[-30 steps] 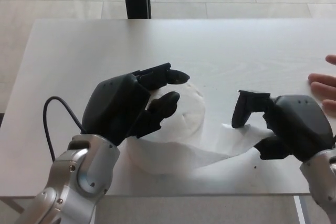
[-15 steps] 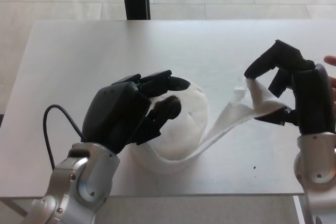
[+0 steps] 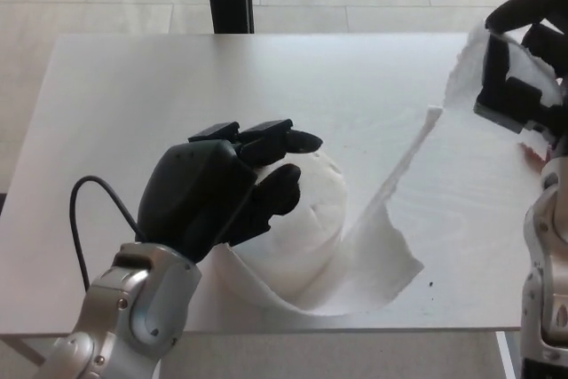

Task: A toilet paper roll is kept in the middle of the desk infront of the robot. The robot places its left hand on the top of the toilet paper roll to hold it still and uses its right hand to tear off a piece of toilet paper from it and hands the paper to a person

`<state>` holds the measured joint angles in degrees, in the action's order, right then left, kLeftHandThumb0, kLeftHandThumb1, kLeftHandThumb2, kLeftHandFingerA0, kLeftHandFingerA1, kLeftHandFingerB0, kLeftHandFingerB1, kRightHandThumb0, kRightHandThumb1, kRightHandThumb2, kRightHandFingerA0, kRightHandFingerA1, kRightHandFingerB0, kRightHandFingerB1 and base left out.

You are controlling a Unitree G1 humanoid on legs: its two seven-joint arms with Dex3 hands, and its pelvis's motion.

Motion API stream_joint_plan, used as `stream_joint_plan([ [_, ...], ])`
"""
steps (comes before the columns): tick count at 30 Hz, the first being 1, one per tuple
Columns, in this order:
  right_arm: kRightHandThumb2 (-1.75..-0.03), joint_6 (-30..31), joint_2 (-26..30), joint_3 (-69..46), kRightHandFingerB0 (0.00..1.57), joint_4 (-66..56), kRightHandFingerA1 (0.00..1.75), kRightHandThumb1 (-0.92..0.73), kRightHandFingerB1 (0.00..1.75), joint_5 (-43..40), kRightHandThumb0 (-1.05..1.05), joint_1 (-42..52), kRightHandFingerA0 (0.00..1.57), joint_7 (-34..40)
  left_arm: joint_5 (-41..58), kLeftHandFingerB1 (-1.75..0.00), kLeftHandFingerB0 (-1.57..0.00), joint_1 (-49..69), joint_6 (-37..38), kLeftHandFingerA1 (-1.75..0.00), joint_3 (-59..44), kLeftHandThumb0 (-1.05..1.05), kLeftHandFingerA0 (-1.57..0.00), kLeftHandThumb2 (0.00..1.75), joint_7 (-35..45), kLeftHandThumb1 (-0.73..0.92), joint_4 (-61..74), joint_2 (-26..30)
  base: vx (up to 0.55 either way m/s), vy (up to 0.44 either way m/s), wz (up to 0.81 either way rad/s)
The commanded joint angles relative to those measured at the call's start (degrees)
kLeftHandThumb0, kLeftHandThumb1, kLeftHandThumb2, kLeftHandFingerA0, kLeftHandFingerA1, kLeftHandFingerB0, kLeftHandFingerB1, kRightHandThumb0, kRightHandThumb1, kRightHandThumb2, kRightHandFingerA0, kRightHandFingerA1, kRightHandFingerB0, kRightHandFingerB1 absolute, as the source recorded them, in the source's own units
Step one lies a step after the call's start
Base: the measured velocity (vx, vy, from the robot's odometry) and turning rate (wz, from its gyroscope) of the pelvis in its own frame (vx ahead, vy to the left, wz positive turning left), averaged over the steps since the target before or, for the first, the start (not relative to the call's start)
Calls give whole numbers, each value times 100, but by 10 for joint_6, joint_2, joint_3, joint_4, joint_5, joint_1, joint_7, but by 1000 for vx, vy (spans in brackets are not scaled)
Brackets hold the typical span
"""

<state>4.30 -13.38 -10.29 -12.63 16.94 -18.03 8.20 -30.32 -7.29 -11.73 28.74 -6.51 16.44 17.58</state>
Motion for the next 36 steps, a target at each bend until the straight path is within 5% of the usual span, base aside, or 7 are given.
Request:
stream_joint_plan([
  [1,-157,157,-30,-68,94,-58,175,-34,157,-169,-11,-55,109,-1,-35,-44,-54,84,-44,-60,30,-37,-59,55,69,52,-58,39,0,0,0],
  [3,-156,166,-23,-77,94,-56,175,-33,156,-171,-12,-66,109,-1,-36,-44,-54,85,-50,-58,30,-38,-60,55,74,53,-54,38,0,0,0],
  [8,-146,152,87,-98,83,-23,175,-38,152,-141,-15,-112,101,-48,-35,-45,-53,90,-35,-143,23,-37,-74,58,65,51,-61,39,0,0,0],
  [13,-147,141,162,-133,89,24,175,-34,154,-156,-17,-144,103,-56,-38,-54,-50,105,-33,-115,18,-44,-82,72,69,43,-56,40,0,0,0],
  [15,-137,125,200,-152,91,43,175,-38,153,-167,-13,-155,104,-65,-37,-46,-54,108,-13,-52,17,-38,-54,55,62,53,-65,40,0,0,0],
  [27,-142,77,272,-150,89,99,175,-35,155,-167,-9,-166,103,-60,-50,-55,-50,123,-7,-72,10,-44,-63,76,63,42,-66,30,0,0,0],
  [36,-132,-133,414,-9,77,289,174,-38,157,-35,-15,-40,90,-83,-52,-47,-57,132,17,-56,6,-37,-53,55,56,52,-73,28,0,0,0],
])
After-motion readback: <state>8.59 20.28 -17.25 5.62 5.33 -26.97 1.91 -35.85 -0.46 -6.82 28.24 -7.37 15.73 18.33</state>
